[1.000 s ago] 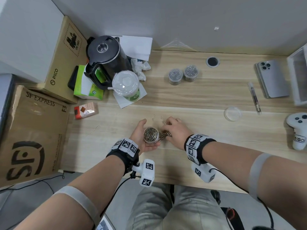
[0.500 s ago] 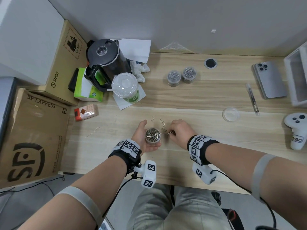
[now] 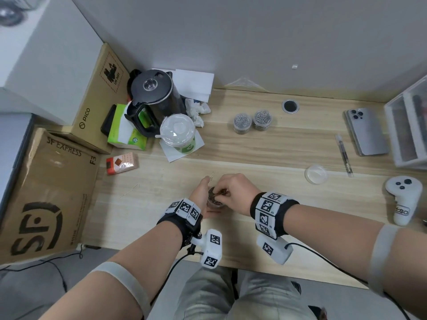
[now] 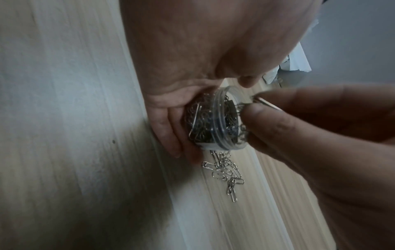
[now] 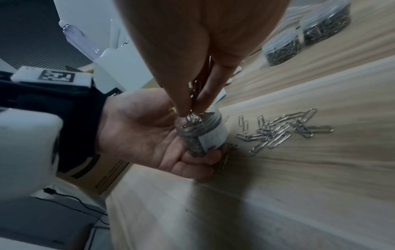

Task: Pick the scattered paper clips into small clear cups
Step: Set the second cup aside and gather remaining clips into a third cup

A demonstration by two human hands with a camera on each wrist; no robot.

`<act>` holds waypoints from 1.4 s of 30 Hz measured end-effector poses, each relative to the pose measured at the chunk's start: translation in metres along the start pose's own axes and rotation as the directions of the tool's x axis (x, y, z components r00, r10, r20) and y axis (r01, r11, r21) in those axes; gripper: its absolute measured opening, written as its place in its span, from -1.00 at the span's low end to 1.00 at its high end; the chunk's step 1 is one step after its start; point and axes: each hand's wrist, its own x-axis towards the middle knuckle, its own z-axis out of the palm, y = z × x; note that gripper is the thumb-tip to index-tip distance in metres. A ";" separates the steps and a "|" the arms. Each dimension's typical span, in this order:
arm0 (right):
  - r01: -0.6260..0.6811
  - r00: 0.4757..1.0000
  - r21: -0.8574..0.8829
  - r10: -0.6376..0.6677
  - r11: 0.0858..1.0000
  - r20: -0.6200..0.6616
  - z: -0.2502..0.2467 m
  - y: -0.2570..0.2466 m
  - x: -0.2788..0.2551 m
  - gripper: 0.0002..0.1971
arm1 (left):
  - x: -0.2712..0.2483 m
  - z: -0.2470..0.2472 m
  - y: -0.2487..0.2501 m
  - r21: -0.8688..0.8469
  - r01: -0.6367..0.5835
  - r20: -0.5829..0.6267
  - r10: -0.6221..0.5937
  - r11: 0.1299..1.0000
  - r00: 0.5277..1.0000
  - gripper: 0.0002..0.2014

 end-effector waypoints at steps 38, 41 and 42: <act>-0.211 0.971 -0.385 0.237 0.898 0.021 0.040 0.032 0.014 0.00 | 0.017 -0.067 -0.027 0.088 -0.096 -0.041 0.100 0.991 0.994 -0.48; -0.207 0.974 -0.388 0.227 0.898 0.006 0.046 0.029 0.016 -0.18 | 0.019 -0.069 -0.026 0.100 -0.098 -0.029 0.102 0.990 0.994 -0.48; -0.208 0.974 -0.378 0.226 0.902 0.004 0.045 0.029 0.016 -0.25 | 0.019 -0.069 -0.026 0.102 -0.100 -0.025 0.103 0.990 0.994 -0.48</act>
